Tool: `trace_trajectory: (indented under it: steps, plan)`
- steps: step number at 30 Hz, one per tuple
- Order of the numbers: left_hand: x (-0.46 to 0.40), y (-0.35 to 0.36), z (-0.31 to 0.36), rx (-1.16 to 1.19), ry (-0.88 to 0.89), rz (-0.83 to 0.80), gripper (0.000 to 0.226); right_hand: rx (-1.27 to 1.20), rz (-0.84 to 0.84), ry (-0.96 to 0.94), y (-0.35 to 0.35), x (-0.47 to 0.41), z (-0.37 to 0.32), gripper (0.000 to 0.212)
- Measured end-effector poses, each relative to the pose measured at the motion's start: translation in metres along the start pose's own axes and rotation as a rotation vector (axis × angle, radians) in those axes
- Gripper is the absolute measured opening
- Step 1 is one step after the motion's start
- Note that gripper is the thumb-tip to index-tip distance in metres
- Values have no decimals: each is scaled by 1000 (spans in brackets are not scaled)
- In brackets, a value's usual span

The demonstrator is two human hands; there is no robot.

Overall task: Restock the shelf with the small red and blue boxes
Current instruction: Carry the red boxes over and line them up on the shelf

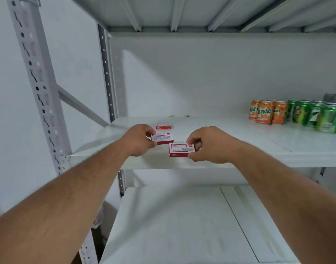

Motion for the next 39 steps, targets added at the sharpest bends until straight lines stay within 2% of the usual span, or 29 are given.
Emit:
trace_trajectory:
  steps: [15,23,39]
  plan:
    - [-122,24,-34,-144,-49,-99,41,28,-86,-3,15,-121,51,30]
    - [-148,31,-50,-173,-67,-155,40,51,-120,-27,23,-158,57,32]
    - [-174,28,-64,-158,43,-216,27,67,-143,49,38,-190,41,31]
Point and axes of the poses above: each hand's wrist, its own x-axis away from the middle knuckle, its own y-axis out of the palm, z = x × y, the point moved 2 cm from there along -x, towards the middle knuckle, and after that the axes turned 5 degrees about y, right-handed, at the moved point
